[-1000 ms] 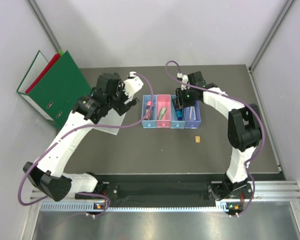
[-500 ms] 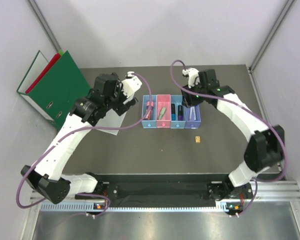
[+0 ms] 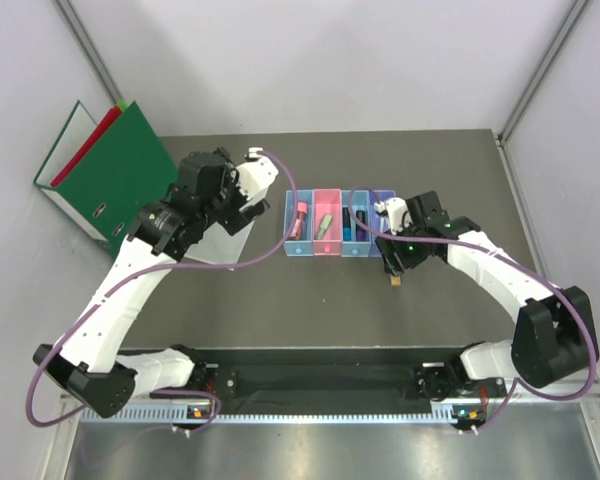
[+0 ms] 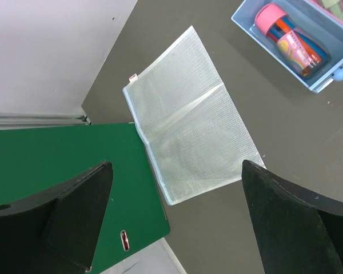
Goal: Sort the stationery into containers
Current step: Pick up the stationery from the center of the board.
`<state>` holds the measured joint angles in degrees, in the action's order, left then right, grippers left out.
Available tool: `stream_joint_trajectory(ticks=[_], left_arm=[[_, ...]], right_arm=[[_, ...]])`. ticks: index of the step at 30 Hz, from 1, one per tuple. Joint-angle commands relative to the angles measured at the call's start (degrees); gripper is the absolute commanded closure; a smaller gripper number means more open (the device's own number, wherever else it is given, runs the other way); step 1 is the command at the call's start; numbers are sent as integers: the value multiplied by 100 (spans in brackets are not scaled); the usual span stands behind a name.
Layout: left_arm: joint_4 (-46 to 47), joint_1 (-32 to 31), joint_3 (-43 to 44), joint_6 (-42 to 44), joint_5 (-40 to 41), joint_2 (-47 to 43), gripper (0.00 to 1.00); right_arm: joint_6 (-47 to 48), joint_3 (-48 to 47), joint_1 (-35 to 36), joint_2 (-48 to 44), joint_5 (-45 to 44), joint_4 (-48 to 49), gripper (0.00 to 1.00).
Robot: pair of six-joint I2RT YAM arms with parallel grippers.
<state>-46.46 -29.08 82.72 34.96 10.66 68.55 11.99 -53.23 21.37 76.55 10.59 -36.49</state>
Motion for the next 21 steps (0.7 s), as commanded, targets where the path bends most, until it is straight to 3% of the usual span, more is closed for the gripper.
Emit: stream_joint_trajectory(ticks=[1,12,21], left_arm=[[-144,-1,306,195,165,-44,1],[-417,-10,834,152,218,167,1],[-487,-19,974,81,218,193,1]], right_arm=[[67,-29,34,52,75,212,32],[-39,-407,43,1238,-233,-104,31],[-4,-486,34,1573,-453,-7,34]])
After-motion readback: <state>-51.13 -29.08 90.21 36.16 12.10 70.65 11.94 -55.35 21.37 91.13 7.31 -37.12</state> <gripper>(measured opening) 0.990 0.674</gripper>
